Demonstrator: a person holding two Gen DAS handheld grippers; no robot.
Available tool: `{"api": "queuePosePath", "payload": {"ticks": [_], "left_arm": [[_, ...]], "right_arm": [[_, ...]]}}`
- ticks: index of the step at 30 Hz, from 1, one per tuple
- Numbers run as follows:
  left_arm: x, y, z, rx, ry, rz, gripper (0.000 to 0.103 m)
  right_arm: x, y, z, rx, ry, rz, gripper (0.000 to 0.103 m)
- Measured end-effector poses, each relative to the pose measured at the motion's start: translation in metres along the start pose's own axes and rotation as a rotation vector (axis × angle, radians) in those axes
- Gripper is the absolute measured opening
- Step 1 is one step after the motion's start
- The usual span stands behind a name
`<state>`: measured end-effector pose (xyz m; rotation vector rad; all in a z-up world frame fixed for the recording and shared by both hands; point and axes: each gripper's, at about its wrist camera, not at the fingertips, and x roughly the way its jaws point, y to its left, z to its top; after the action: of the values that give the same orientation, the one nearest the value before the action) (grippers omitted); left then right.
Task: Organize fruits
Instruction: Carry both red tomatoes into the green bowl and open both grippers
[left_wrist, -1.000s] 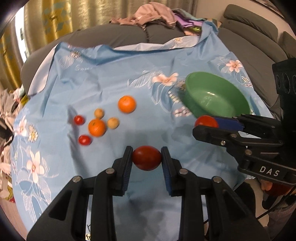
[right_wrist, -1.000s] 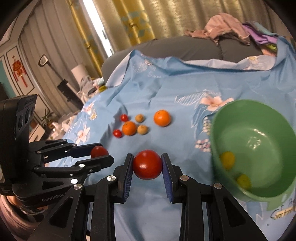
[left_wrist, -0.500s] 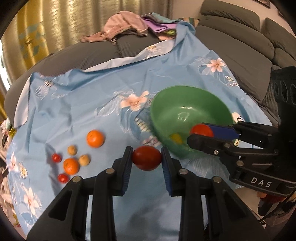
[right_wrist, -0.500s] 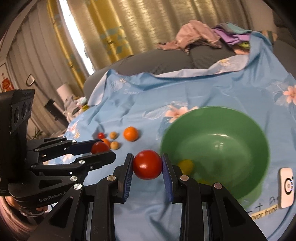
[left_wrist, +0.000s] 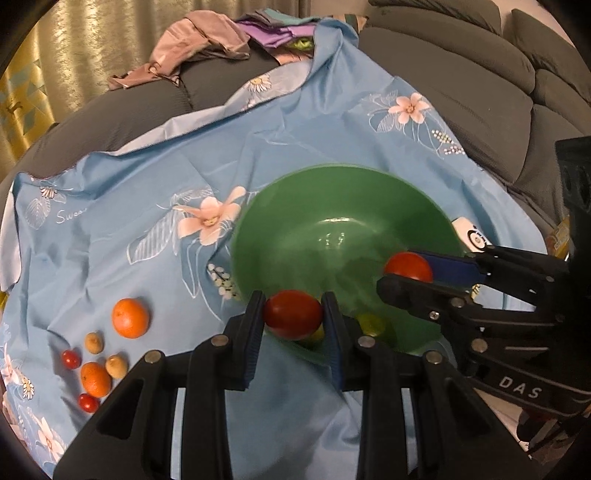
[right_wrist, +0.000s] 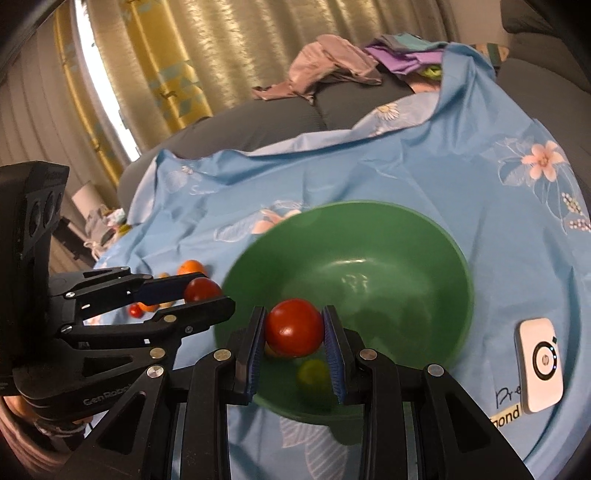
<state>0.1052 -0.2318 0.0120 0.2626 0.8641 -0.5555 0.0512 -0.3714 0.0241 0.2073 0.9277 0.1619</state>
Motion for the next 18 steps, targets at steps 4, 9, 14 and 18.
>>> {"api": "queuePosePath", "payload": {"ticks": [4,9,14,18], "left_arm": [[0.012,-0.002,-0.001,0.004,0.024,0.002,0.031],[0.014,-0.004,-0.001,0.009,0.029,0.01,0.034],[0.007,0.001,-0.002,-0.007,0.015,0.039,0.065],[-0.004,0.011,-0.011,-0.046,0.017,0.058,0.075]], "right_arm": [[0.005,-0.007,-0.001,0.011,0.019,-0.024,0.032],[0.007,-0.011,-0.002,0.031,0.031,-0.053,0.033],[0.004,-0.011,-0.001,0.033,0.028,-0.079,0.034],[-0.004,-0.009,-0.003,0.038,0.017,-0.075,0.035]]}}
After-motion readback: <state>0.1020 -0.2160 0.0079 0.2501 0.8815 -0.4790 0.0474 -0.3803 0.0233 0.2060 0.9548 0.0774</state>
